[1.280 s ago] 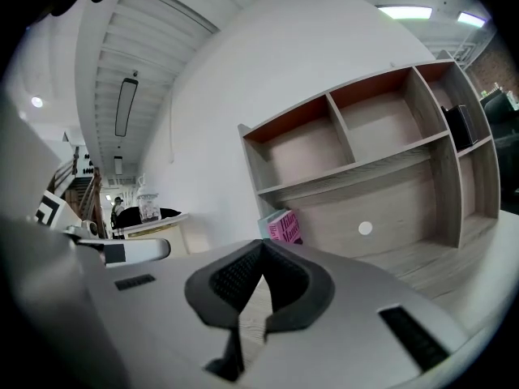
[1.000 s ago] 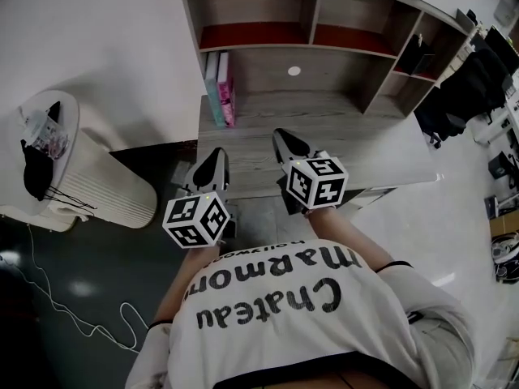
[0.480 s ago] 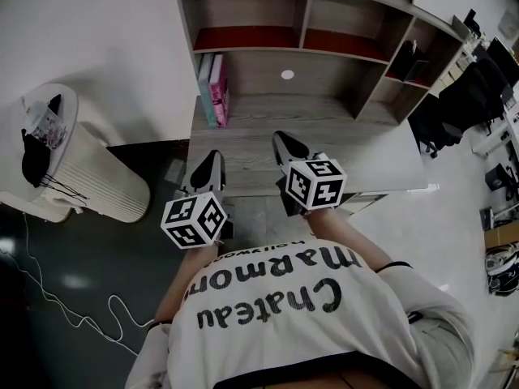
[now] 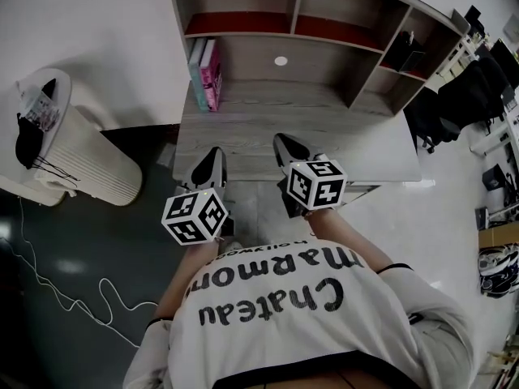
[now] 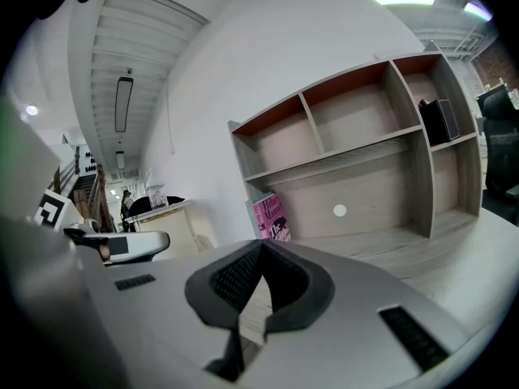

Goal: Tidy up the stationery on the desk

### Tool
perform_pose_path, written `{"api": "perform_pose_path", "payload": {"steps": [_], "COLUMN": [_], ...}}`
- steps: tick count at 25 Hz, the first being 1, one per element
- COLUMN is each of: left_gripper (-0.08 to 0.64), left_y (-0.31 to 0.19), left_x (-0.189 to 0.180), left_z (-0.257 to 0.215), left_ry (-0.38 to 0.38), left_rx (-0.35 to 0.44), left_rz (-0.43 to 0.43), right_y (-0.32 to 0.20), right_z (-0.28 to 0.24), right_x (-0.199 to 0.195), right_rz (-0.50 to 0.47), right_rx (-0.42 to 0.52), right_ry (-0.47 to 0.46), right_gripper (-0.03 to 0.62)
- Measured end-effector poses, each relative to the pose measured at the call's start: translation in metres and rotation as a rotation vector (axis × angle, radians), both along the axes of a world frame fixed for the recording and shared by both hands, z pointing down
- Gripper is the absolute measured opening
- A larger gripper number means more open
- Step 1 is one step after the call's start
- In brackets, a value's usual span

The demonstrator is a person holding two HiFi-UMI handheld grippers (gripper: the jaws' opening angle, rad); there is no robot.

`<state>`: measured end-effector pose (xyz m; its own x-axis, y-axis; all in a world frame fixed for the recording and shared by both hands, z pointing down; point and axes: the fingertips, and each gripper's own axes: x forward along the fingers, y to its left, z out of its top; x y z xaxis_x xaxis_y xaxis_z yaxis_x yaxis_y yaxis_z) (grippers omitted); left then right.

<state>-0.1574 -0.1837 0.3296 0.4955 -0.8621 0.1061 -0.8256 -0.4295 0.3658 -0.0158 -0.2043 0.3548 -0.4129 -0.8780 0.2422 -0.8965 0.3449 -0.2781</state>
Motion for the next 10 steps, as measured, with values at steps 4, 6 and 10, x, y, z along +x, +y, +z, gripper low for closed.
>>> {"api": "perform_pose_path", "payload": {"steps": [4,6,10], "left_gripper": [0.015,0.015,0.015], "left_y": [0.018,0.026,0.042], "left_x": [0.006,0.009,0.015], "left_z": [0.008,0.011,0.015], "left_ry": [0.002,0.001,-0.004], "left_rx": [-0.019,-0.024,-0.028], "left_rz": [-0.013,-0.015,-0.019], "right_y": [0.016,0.024,0.037], "right_z": [0.008,0.011,0.018], "right_x": [0.005,0.008,0.014], "right_rz": [-0.014,-0.017,-0.022], "right_rx": [-0.017,-0.023,-0.036], "right_ry": [0.002,0.000,-0.010], "right_gripper": [0.014,0.014,0.014]}}
